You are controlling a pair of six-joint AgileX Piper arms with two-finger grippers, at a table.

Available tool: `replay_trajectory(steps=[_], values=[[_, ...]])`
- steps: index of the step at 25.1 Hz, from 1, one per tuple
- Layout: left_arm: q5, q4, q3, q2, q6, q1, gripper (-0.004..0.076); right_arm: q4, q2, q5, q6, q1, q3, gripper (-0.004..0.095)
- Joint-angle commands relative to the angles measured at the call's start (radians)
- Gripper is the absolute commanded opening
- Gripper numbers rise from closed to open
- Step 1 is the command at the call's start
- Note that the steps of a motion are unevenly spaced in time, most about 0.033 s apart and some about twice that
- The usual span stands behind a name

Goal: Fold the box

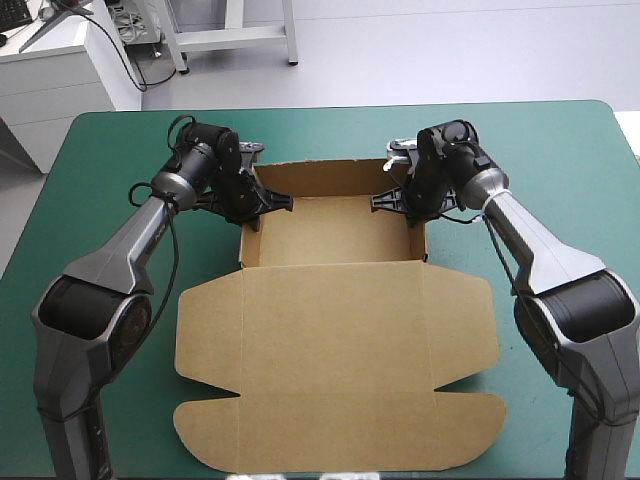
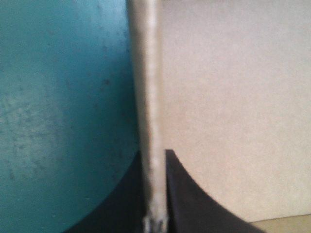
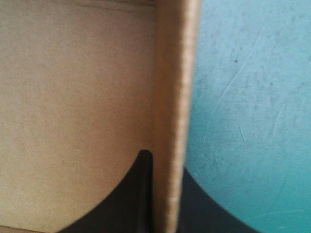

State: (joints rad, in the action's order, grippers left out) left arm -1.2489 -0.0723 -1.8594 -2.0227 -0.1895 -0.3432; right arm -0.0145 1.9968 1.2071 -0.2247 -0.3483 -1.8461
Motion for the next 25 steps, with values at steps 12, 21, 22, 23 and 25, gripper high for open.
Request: replay_trajectory(steps=[12,21,22,23,25], values=[[-0.041,-0.024,-0.036,-0.004,0.040,-0.016,-0.0008,-0.028,-0.060,0.045,0.067,0.003,0.023,0.0000],[-0.039,-0.025,-0.036,-0.004,0.070,-0.016,0.0209,0.212,-0.087,0.045,-0.050,0.000,0.021,0.0358],[-0.034,-0.028,-0.036,-0.004,0.070,-0.016,0.0286,0.220,-0.091,0.045,-0.066,0.000,0.021,0.0463],[-0.031,-0.028,-0.036,-0.004,0.070,-0.016,0.0339,0.218,-0.091,0.045,-0.066,0.000,0.021,0.0491],[-0.031,-0.028,-0.036,-0.004,0.070,-0.016,0.0435,0.208,-0.091,0.045,-0.066,0.000,0.021,0.0501]])
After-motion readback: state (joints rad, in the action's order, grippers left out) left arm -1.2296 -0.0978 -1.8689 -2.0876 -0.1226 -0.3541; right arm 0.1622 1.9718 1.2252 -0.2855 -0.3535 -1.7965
